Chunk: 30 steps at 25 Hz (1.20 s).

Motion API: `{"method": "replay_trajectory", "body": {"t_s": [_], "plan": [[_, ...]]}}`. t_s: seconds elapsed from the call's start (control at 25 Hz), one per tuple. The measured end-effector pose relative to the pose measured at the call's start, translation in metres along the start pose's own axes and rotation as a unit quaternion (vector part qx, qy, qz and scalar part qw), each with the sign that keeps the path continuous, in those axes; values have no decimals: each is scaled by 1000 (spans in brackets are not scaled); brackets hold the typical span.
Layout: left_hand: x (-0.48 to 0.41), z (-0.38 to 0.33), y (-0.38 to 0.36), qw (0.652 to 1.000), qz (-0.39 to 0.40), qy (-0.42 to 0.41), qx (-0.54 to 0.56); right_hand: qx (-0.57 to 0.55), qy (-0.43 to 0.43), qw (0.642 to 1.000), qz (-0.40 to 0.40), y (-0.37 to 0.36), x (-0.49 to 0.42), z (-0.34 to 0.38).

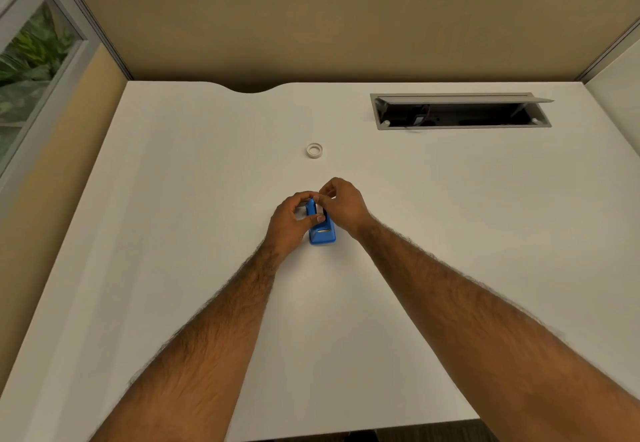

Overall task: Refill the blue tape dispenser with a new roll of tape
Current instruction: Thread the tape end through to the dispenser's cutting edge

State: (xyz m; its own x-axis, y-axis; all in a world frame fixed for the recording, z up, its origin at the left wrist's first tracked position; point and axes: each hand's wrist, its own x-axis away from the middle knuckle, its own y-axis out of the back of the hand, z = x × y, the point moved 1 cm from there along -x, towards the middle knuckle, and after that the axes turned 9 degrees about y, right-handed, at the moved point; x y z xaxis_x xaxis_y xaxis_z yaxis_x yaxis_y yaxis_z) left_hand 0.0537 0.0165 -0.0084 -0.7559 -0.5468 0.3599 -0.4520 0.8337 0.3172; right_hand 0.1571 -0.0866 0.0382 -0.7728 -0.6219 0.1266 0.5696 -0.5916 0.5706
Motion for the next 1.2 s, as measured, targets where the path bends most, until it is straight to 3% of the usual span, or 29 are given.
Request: {"method": "replay_trajectory", "body": {"t_s": [0.24,0.88,1.2], "plan": [[0,2,0,999,-14,-16,-23,-63,3,998,2,-5,17,-11],[0,-5,0,999,-16,-13,-31,-16,-24,999,27,1,-1,-1],[0,-5,-3,999,-21,-21,-42,-70,-17,997,7,-2,10,-7]]}}
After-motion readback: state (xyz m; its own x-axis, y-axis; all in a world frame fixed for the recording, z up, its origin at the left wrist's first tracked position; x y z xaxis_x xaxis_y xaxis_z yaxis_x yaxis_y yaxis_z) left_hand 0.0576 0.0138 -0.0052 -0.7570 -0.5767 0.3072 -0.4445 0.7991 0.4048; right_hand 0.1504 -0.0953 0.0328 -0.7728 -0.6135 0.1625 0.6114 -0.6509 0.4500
